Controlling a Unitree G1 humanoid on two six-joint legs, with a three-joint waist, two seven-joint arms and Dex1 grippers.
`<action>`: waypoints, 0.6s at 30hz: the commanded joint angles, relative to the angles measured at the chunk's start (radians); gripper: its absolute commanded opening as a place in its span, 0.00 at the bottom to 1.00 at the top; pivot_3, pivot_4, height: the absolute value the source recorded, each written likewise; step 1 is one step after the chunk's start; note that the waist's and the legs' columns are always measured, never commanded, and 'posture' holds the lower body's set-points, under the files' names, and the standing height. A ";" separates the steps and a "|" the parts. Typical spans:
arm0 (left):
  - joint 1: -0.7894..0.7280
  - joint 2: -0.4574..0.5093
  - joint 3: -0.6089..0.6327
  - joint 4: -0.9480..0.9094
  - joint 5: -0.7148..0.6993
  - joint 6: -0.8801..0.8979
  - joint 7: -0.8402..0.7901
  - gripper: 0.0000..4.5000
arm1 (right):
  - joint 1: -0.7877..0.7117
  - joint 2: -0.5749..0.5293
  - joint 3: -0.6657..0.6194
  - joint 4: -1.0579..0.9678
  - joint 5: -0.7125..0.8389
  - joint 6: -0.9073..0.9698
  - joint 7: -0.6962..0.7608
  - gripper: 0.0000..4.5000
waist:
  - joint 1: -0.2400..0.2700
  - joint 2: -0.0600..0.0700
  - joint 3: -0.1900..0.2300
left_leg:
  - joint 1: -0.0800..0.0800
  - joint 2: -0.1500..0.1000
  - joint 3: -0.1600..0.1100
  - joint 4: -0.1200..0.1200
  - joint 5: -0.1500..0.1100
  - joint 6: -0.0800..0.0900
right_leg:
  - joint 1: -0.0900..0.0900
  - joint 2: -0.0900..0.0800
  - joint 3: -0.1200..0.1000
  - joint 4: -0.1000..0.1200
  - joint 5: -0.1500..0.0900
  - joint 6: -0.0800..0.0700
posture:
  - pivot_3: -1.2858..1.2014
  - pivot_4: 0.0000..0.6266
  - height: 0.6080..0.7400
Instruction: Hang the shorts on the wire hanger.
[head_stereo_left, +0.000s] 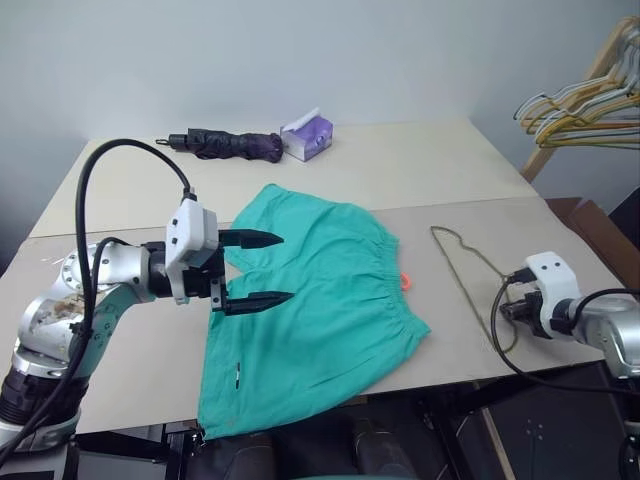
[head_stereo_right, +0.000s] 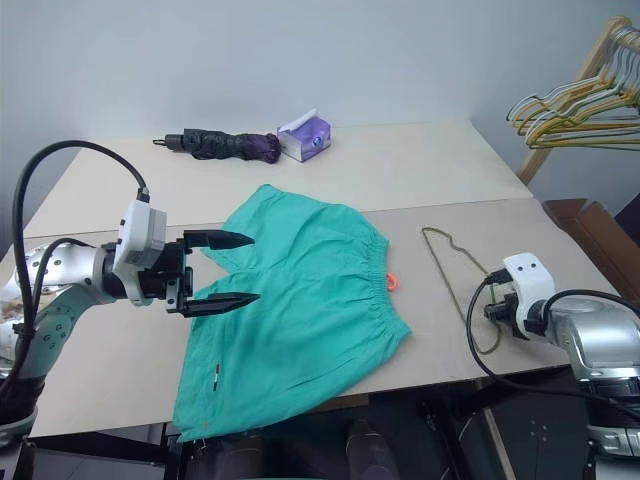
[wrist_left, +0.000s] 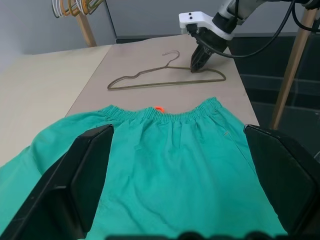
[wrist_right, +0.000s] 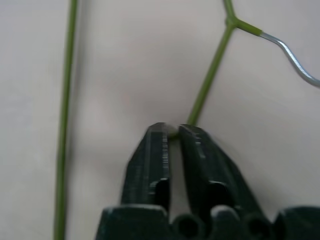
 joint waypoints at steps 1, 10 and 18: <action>-0.020 -0.002 0.024 0.001 0.012 -0.018 -0.006 1.00 | -0.002 0.010 -0.013 0.002 -0.012 0.010 -0.013 0.00 | -0.001 0.000 0.000 | 0.000 0.000 0.000 0.000 0.000 0.000 | 0.000 0.000 0.000 0.000 0.000 0.000 | 0.48 0.14 1.00; -0.050 -0.030 0.012 0.047 0.052 -0.044 -0.013 1.00 | -0.026 -0.003 -0.056 -0.065 -0.024 -0.064 -0.024 0.00 | -0.013 0.000 0.000 | -0.001 0.000 0.000 0.000 0.000 0.000 | 0.000 0.000 0.000 0.000 0.000 0.000 | 0.47 0.14 1.00; -0.072 -0.048 0.011 0.073 0.058 -0.043 -0.030 1.00 | -0.012 -0.026 -0.112 -0.186 0.018 0.014 0.009 0.43 | -0.024 -0.002 0.010 | -0.001 0.000 0.000 0.000 0.000 0.000 | -0.001 0.000 0.000 0.000 0.000 0.000 | 0.46 0.20 1.00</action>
